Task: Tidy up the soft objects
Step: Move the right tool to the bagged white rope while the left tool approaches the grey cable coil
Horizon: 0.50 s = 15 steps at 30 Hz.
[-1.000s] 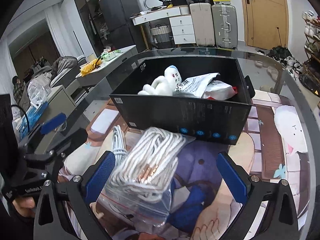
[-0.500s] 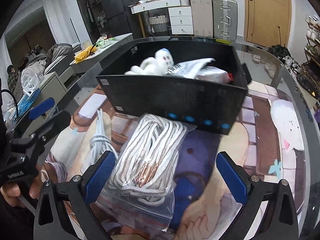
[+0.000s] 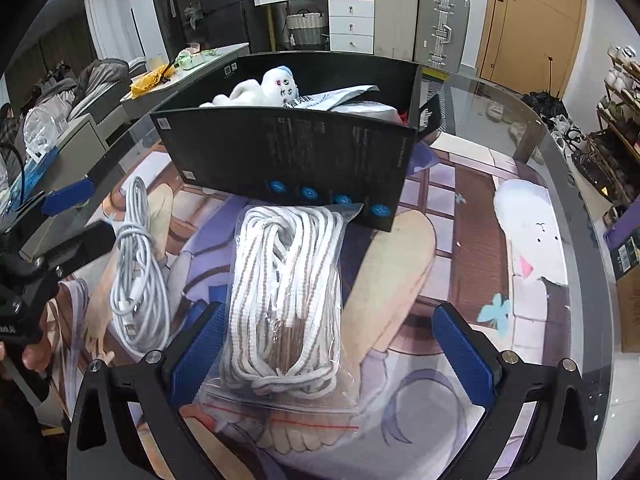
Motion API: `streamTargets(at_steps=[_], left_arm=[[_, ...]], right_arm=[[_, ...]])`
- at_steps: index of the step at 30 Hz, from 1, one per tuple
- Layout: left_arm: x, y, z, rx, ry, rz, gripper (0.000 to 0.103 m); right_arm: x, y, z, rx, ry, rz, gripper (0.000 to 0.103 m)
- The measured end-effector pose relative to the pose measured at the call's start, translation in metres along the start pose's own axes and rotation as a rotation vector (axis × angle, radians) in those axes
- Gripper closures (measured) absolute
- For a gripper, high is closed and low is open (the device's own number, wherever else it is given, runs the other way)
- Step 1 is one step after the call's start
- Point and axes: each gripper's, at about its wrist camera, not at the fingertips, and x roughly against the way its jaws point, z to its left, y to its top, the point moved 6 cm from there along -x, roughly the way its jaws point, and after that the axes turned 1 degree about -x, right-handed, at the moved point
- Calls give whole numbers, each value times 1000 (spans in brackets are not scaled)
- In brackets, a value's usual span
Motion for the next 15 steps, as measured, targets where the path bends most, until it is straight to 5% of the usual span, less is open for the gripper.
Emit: streamTargets(at_steps=[15], left_arm=[[-28,-8,-27,26,-75,101,0]], right_arm=[[7,-21,-27,-18,-1,13,1]])
